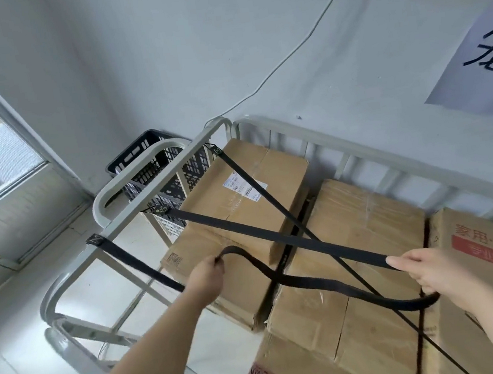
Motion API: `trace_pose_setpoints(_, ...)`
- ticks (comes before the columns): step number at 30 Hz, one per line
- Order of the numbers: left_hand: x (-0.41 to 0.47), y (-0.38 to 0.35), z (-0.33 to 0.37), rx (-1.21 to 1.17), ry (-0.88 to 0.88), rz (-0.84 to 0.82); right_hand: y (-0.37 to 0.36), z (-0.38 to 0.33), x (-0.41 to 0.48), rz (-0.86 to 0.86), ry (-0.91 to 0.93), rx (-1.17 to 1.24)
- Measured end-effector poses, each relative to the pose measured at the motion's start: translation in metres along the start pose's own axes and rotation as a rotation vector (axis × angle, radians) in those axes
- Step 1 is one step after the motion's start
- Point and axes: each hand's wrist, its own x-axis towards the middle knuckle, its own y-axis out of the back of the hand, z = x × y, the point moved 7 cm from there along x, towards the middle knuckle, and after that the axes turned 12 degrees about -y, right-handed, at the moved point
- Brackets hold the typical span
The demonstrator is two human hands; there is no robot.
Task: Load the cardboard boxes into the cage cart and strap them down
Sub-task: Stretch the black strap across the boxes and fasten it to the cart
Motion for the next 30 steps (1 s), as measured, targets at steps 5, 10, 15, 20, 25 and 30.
trace_pose_setpoints(5, -0.040, -0.090, 0.088, -0.259, -0.074, -0.222, 0.006, 0.005, -0.003, -0.019, 0.027, 0.018)
trace_pose_setpoints(10, -0.057, -0.119, 0.118, -0.103, -0.120, -0.338, 0.021, 0.013, -0.014, 0.020, 0.093, -0.031)
trace_pose_setpoints(15, -0.059, -0.116, 0.155, -0.458, -0.092, -0.151, 0.037, 0.036, -0.021, 0.037, 0.117, -0.036)
trace_pose_setpoints(20, -0.056, -0.129, 0.179, -1.092, 0.224, 0.093, 0.064, 0.067, -0.041, 0.022, 0.084, 0.027)
trace_pose_setpoints(25, -0.056, -0.163, 0.206, -1.269, 0.445, 0.102, 0.111, 0.102, -0.066, 0.046, 0.058, 0.085)
trace_pose_setpoints(30, -0.055, -0.195, 0.250, -1.307, 0.470, -0.007, 0.171, 0.155, -0.095, 0.230, 0.000, 0.027)
